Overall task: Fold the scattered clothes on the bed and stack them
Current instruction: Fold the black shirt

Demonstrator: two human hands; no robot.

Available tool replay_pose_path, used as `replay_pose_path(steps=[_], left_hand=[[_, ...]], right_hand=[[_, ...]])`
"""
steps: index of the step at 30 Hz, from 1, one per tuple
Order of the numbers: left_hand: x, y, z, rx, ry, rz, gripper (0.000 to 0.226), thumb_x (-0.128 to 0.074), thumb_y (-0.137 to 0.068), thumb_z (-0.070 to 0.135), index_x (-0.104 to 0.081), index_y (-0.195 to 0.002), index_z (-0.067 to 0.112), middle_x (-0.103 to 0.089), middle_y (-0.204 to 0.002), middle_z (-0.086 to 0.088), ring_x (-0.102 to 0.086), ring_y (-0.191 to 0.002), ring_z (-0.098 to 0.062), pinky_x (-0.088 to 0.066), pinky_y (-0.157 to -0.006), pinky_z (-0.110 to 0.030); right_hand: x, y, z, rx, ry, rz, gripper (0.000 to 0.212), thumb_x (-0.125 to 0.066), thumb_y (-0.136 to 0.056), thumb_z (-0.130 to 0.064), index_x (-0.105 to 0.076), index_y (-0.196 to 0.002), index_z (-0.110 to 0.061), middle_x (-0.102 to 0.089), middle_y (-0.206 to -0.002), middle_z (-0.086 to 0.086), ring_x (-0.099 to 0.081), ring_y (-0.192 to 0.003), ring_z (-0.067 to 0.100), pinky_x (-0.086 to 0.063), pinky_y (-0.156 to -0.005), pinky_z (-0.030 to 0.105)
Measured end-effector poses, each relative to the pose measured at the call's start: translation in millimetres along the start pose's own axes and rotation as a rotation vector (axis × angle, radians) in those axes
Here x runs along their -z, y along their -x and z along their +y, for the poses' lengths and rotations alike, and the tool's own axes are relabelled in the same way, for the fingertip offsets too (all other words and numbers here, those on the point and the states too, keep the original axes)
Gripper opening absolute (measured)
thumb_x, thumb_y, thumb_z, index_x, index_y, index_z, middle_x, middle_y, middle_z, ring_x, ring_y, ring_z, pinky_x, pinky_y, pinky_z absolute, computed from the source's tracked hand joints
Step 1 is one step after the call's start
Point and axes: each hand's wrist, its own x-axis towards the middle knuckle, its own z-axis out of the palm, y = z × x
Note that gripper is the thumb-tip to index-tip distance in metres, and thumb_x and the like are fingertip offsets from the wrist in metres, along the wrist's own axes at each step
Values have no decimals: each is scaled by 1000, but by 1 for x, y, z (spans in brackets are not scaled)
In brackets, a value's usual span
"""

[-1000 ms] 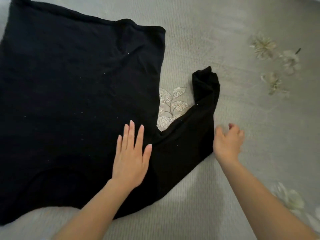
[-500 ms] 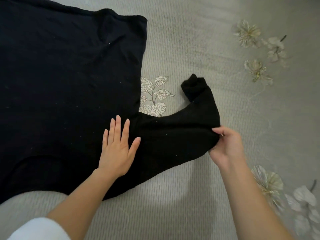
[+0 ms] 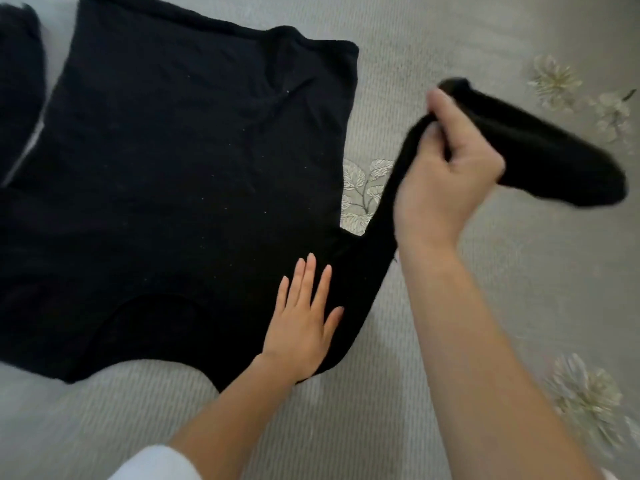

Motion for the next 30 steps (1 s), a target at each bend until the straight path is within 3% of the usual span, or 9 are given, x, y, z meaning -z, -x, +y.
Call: replay_pose_path(steps=[3,6,13,16,18,21,24,27,30], left_hand=[[0,3,-11,-98,-157,-70,71,9,-83,47,20,-147,17,24,-156,-12,31,-139,-29,20,-111,-40],[-4,10,-23,-201,-248,-100,70,-15,-87,43,-21,-151,13,-29,-154,-14,-18,-144,-36,5,-113,-50],[-15,39,-43,-415,-231,-59,51,-32,-86,37,-65,-122,22,-59,-130,-8,-52,-126,-27,-31,-111,-46],[4,36,-60,-466,3,108,39,-38,-80,22,-71,-102,23,-65,-113,-2,-60,-110,-20,-47,-101,-39],[28,22,-79,-317,242,299,39,-40,-78,12,-71,-100,18,-65,-107,0,-60,-100,-16,-52,-89,-30],[78,-13,-117,172,567,559,35,-46,-86,-1,-66,-111,16,-59,-109,4,-57,-101,-9,-45,-89,-22],[129,-63,-159,595,779,671,36,-50,-93,6,-56,-127,18,-57,-119,4,-57,-105,-9,-45,-90,-22],[170,-112,-192,729,1109,684,46,-54,-93,12,-45,-138,16,-59,-126,-2,-62,-100,-11,-52,-90,-28],[204,-144,-207,799,1634,642,49,-65,-88,20,-45,-133,13,-66,-108,-9,-68,-89,-17,-58,-75,-29]], right_hand=[[-64,30,1,129,197,-709,42,-45,-95,-1,-55,-134,-14,-46,-146,4,-40,-135,10,-23,-107,3],[-84,58,27,57,380,-1145,46,-41,-98,-5,-51,-138,-25,-34,-154,-3,-34,-139,14,-25,-116,22],[-39,81,84,267,893,-1041,47,-50,-93,-11,-49,-139,-19,-35,-152,3,-30,-140,20,-25,-112,39],[-29,78,91,244,933,-1003,51,-55,-92,-19,-43,-142,-20,-32,-153,2,-26,-140,22,-22,-111,43],[-30,76,95,184,941,-994,54,-54,-93,-25,-38,-145,-20,-29,-154,0,-24,-140,22,-20,-112,43],[-41,73,99,115,955,-959,55,-50,-95,-34,-34,-147,-23,-29,-152,-4,-24,-139,19,-20,-112,41],[-48,77,105,100,1002,-949,59,-47,-95,-44,-29,-148,-27,-24,-152,-4,-20,-139,19,-19,-111,40],[-49,86,114,141,1041,-911,59,-38,-95,-49,-27,-149,-27,-24,-152,-1,-21,-138,19,-19,-111,40],[-48,95,122,180,1089,-866,63,-26,-91,-52,-31,-147,-25,-33,-149,3,-25,-133,20,-26,-107,42]])
